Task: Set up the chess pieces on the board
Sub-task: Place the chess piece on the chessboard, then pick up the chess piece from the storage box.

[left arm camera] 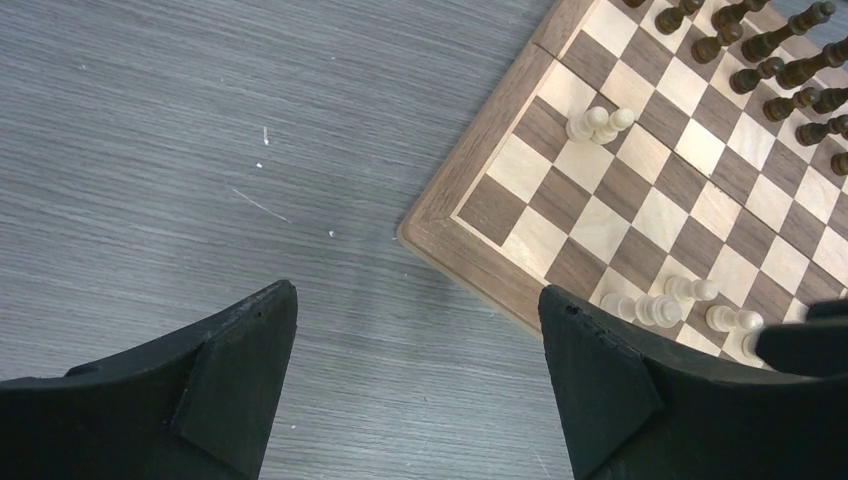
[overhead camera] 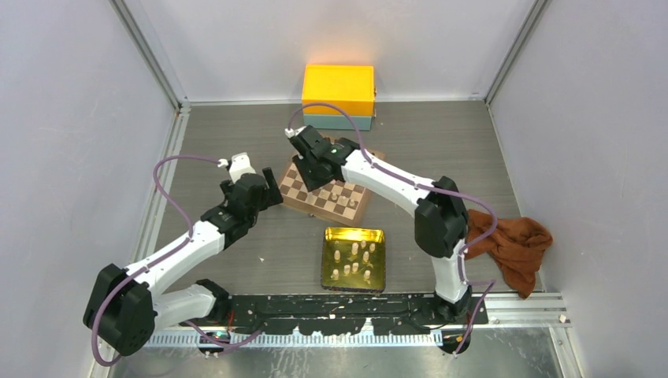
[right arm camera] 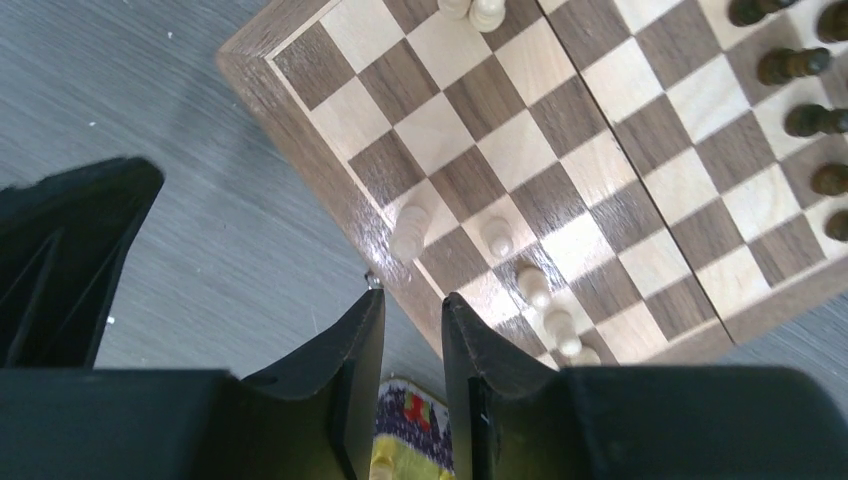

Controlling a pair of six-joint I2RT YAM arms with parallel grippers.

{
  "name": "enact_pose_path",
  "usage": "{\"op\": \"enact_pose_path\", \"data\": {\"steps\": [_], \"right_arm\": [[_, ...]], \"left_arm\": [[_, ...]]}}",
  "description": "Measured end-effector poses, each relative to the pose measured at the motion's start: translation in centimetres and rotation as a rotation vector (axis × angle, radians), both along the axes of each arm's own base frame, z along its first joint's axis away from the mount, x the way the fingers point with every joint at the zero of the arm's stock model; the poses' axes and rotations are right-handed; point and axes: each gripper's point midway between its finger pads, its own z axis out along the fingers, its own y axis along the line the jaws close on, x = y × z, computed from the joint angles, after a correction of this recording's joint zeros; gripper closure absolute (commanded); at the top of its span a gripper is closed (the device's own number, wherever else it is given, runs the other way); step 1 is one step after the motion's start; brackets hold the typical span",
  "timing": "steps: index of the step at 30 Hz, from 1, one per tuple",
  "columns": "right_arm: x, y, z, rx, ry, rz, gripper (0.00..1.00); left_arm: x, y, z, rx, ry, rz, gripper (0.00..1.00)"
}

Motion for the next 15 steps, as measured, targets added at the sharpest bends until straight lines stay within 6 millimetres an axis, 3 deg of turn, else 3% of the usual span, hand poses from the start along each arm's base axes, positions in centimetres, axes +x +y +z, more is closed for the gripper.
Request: {"op": "enact_pose_path", "data": {"steps": [7,15], "right_arm": [[-1.9,-2.9,3.2,0.018,-0.055,-0.023,0.66],[-6.4,-7.1,3.1,0.005,-0.056,-0.063,0.66]], "left_arm": [[0.0,0.0,-0.9,0.006,0.025,0.008,0.09],[0.1,-0.1,-1.2,0.009,0.032,0.008,0.09]]}}
